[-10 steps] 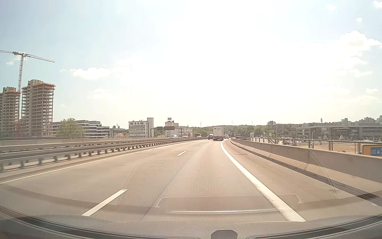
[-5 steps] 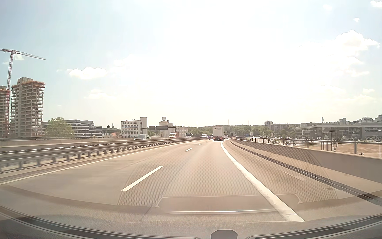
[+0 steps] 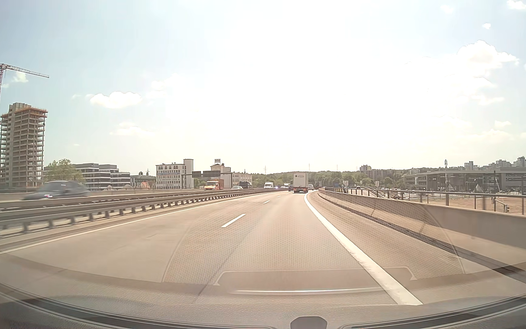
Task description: Follow the waypoints while adhering to traffic rules and regulations
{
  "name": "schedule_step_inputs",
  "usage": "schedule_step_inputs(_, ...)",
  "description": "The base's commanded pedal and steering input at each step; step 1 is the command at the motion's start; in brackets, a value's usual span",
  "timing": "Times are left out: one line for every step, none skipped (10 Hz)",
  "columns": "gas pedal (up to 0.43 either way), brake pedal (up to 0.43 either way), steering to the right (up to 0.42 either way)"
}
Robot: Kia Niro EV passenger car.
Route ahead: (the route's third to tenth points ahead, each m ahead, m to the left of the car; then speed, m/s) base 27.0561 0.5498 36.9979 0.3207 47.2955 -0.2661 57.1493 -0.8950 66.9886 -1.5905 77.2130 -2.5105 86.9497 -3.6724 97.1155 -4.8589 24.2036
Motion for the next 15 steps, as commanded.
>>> schedule_step_inputs(0.138, 0.030, 0.009)
schedule_step_inputs(0.138, 0.030, 0.009)
schedule_step_inputs(0.138, 0.030, 0.009)
schedule_step_inputs(0.138, 0.030, 0.009)
schedule_step_inputs(0.138, 0.030, 0.009)
schedule_step_inputs(0.138, 0.030, 0.009)
schedule_step_inputs(0.138, 0.030, 0.009)
schedule_step_inputs(0.138, 0.030, 0.009)
schedule_step_inputs(0.138, 0.030, 0.009)
schedule_step_inputs(0.138, 0.030, 0.009)
schedule_step_inputs(0.138, 0.030, 0.008)
schedule_step_inputs(0.138, 0.030, 0.008)
schedule_step_inputs(0.138, 0.030, 0.008)
schedule_step_inputs(0.138, 0.030, 0.008)
schedule_step_inputs(0.138, 0.030, 0.008)
